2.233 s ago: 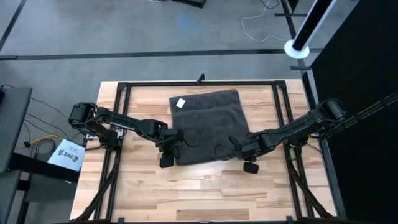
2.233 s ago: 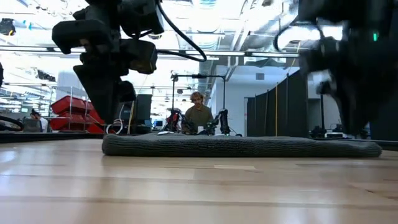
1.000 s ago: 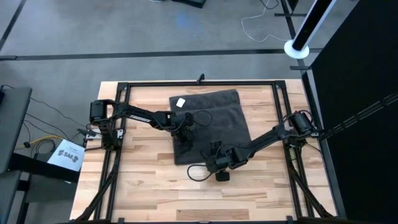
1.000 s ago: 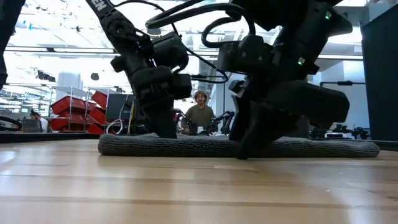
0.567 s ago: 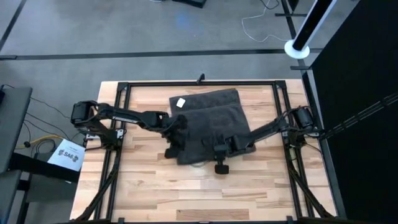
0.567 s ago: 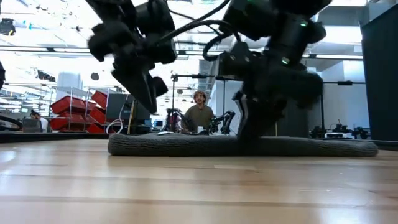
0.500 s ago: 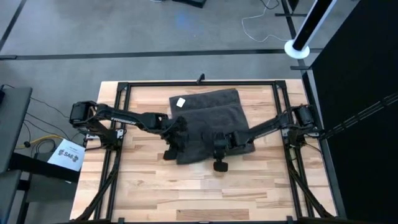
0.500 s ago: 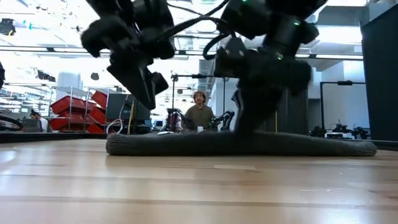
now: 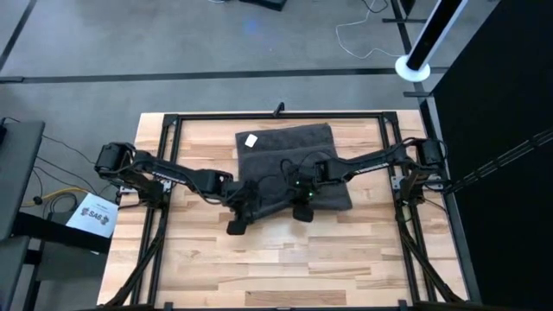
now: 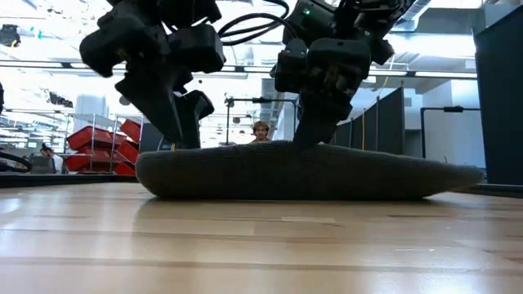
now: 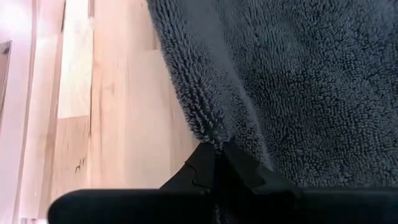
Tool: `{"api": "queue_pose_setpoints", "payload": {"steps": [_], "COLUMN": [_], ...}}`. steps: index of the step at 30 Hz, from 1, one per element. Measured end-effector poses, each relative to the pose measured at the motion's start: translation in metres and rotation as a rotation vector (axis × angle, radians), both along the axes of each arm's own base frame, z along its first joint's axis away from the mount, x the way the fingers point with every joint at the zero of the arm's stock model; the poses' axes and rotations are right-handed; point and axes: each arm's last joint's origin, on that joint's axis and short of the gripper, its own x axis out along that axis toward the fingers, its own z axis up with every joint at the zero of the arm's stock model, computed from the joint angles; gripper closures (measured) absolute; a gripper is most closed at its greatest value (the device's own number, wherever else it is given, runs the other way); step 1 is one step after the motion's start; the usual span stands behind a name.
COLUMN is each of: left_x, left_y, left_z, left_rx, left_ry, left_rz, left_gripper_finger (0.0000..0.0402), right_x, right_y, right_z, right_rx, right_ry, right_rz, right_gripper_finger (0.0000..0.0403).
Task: Roll towel
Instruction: Roll the black towel
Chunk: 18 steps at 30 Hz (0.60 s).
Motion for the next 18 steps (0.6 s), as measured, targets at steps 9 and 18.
{"api": "queue_pose_setpoints", "payload": {"steps": [9,18], "left_x": [0.004,0.003], "left_y": [-0.009,-0.011], "left_z": [-0.015,-0.026], "left_rx": [-0.016,-0.042], "left_ry": [-0.002,0.075], "left_rz": [0.095,0.191], "left_gripper_finger": [0.017,0.0196], "right_x": [0.002,0.002], "right_y": [-0.001,-0.001], "right_z": [0.002,0.002], "right_rx": [-0.002,0.002], "right_ry": [-0.028,-0.028], "right_rz": [0.002,-0.004], "right_gripper_finger": [0.0401,0.0401]}}
